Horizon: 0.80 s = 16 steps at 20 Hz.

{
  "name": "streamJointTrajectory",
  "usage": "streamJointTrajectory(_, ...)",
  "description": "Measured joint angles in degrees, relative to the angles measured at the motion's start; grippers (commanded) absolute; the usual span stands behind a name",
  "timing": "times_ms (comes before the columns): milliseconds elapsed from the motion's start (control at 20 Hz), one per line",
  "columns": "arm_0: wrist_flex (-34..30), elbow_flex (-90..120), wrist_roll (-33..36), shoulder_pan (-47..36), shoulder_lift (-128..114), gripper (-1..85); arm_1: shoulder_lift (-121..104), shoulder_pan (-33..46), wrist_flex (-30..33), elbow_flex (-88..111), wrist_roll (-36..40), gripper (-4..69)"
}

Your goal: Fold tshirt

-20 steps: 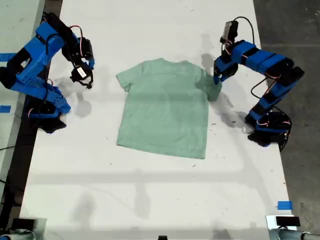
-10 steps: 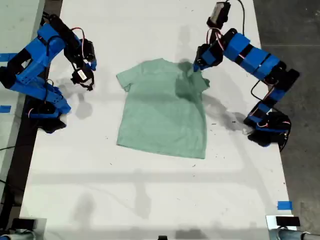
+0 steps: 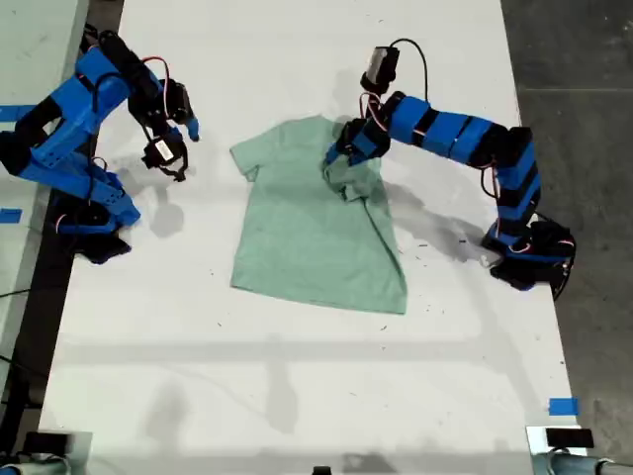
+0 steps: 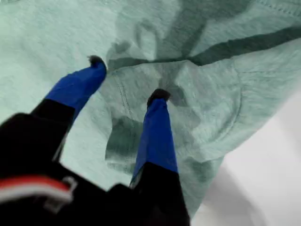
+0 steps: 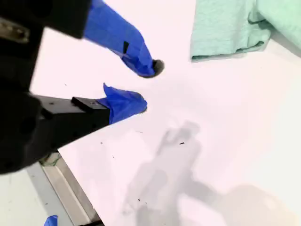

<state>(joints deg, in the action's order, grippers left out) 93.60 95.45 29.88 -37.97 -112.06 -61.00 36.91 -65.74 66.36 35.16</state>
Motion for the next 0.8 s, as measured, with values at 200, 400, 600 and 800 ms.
streamJointTrajectory(200, 0.0, 0.0, -0.53, 0.0, 0.0, 0.1, -3.69, 0.0, -4.75, 0.0, 2.2, 24.0)
streamJointTrajectory(400, 0.0, 0.0, -0.97, 0.35, 0.0, 5.3, -20.65, 0.0, -15.47, 1.67, 3.16, 13.1)
streamJointTrajectory(600, -0.44, -4.04, 2.55, 0.62, 5.1, 31.7, -40.08, -3.08, -18.81, 15.82, 2.99, 24.7)
streamJointTrajectory(800, -3.25, -12.48, 9.84, 0.53, 16.7, 31.5, -54.05, -5.45, -18.81, 29.18, 0.44, 24.0)
